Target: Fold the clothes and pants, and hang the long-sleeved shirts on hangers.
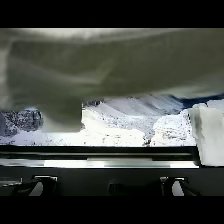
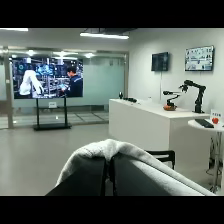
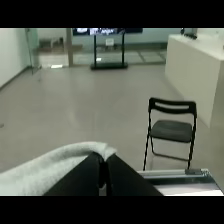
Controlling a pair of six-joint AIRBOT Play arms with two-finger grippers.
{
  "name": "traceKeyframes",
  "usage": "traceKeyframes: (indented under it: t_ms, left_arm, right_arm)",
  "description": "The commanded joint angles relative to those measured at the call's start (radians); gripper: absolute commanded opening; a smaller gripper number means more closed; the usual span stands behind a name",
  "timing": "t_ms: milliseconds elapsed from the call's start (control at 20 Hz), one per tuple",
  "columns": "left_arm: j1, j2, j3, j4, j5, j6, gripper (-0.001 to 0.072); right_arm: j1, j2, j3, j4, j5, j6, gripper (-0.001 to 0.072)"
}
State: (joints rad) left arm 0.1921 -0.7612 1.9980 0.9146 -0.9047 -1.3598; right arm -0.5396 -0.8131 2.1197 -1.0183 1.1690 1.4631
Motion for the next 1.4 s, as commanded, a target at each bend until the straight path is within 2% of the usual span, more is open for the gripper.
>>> traceKeyframes:
  t_ms: [0, 100, 150, 300, 400, 500, 650, 750, 900, 1050, 1150, 1250, 1350]
  left_arm:
    - [0.0, 0.032, 0.018, 0.068, 0.023, -0.07, 0.002]
    - [0.0, 0.018, 0.017, 0.143, -0.013, -0.076, 0.002]
    - [0.0, 0.002, 0.017, 0.194, -0.068, -0.109, 0.002]
    - [-0.001, -0.095, -0.069, 0.211, -0.298, -0.159, 0.0021]
    - [-0.019, -0.176, -0.23, 0.185, -0.344, -0.159, 0.0021]
    - [-0.055, -0.257, -0.443, 0.185, -0.312, -0.152, 0.0021]
    - [-0.115, -0.391, -0.743, 0.16, -0.153, -0.151, 0.0023]
    - [-0.138, -0.502, -0.84, 0.13, -0.029, -0.152, 0.0023]
    - [-0.135, -0.687, -0.818, 0.075, 0.148, -0.132, 0.0023]
    - [-0.135, -0.791, -0.713, 0.023, 0.31, -0.132, 0.0023]
    - [-0.15, -0.839, -0.654, 0.024, 0.379, -0.093, 0.0023]
    - [-0.177, -0.875, -0.638, 0.023, 0.468, -0.077, 0.0023]
    - [-0.215, -0.907, -0.639, 0.023, 0.545, -0.077, 0.0024]
  right_arm:
    - [0.001, 0.039, 0.006, -0.064, -0.055, 0.044, 0.0035]
    - [0.001, 0.011, 0.006, -0.08, -0.005, 0.044, 0.0035]
    - [0.001, -0.016, 0.006, -0.085, 0.063, 0.044, 0.0035]
    - [0.001, -0.159, -0.069, -0.044, 0.358, 0.07, 0.0034]
    - [0.029, -0.248, -0.239, -0.032, 0.391, 0.07, 0.0034]
    - [0.128, -0.321, -0.418, -0.145, 0.372, 0.062, 0.0034]
    - [0.315, -0.455, -0.654, -0.359, 0.196, 0.087, 0.0034]
    - [0.374, -0.584, -0.701, -0.39, 0.072, 0.17, 0.0035]
    - [0.393, -0.74, -0.698, -0.312, -0.14, 0.209, 0.0035]
    - [0.393, -0.782, -0.696, -0.287, -0.467, 0.261, 0.0035]
    - [0.393, -0.795, -0.696, -0.288, -0.627, 0.266, 0.0035]
    - [0.393, -0.817, -0.696, -0.291, -0.69, 0.282, 0.0035]
    - [0.393, -0.843, -0.696, -0.295, -0.692, 0.292, 0.0035]
